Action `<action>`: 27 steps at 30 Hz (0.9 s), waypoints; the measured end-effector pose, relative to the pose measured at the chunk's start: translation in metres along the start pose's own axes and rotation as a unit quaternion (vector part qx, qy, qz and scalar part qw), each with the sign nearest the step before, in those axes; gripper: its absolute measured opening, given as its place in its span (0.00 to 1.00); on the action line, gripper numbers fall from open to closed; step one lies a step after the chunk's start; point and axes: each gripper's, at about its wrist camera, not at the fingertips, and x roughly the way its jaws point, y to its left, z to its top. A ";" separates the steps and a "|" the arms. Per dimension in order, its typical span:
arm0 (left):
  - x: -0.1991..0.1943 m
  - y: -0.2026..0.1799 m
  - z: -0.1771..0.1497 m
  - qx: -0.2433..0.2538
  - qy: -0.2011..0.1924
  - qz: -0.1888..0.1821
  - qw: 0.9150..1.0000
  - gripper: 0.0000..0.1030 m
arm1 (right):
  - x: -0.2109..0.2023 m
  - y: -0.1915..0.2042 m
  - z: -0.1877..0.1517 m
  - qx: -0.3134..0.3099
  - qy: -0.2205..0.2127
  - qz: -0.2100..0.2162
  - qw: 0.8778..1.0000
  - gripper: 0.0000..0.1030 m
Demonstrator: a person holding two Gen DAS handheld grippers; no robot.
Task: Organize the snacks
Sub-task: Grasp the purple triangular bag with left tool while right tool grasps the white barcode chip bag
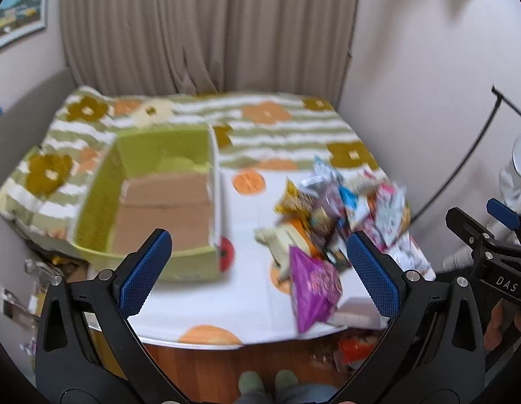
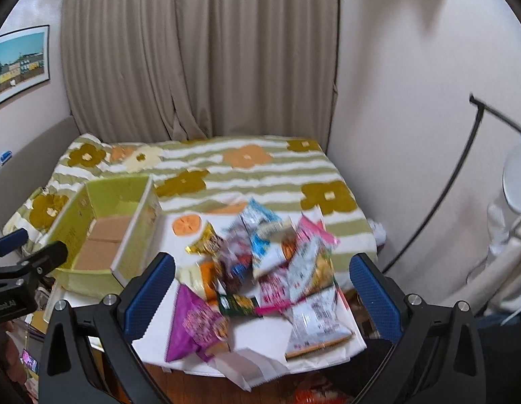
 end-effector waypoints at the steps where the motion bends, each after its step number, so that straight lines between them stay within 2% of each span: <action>1: 0.009 -0.003 -0.005 0.000 0.011 -0.008 1.000 1.00 | 0.004 -0.004 -0.006 0.002 0.007 -0.003 1.000 1.00; 7: 0.055 -0.029 -0.035 -0.008 0.065 -0.037 0.997 1.00 | 0.033 -0.035 -0.044 0.007 0.051 -0.005 0.999 1.00; 15: 0.117 -0.058 -0.073 -0.023 0.125 -0.037 0.991 1.00 | 0.089 -0.071 -0.084 -0.016 0.099 0.015 0.995 1.00; 20: 0.151 -0.066 -0.087 -0.033 0.146 -0.036 0.988 0.99 | 0.123 -0.083 -0.098 -0.027 0.121 0.025 0.992 1.00; 27: 0.190 -0.068 -0.100 -0.041 0.175 -0.024 0.983 0.90 | 0.163 -0.087 -0.109 -0.059 0.143 0.039 0.987 1.00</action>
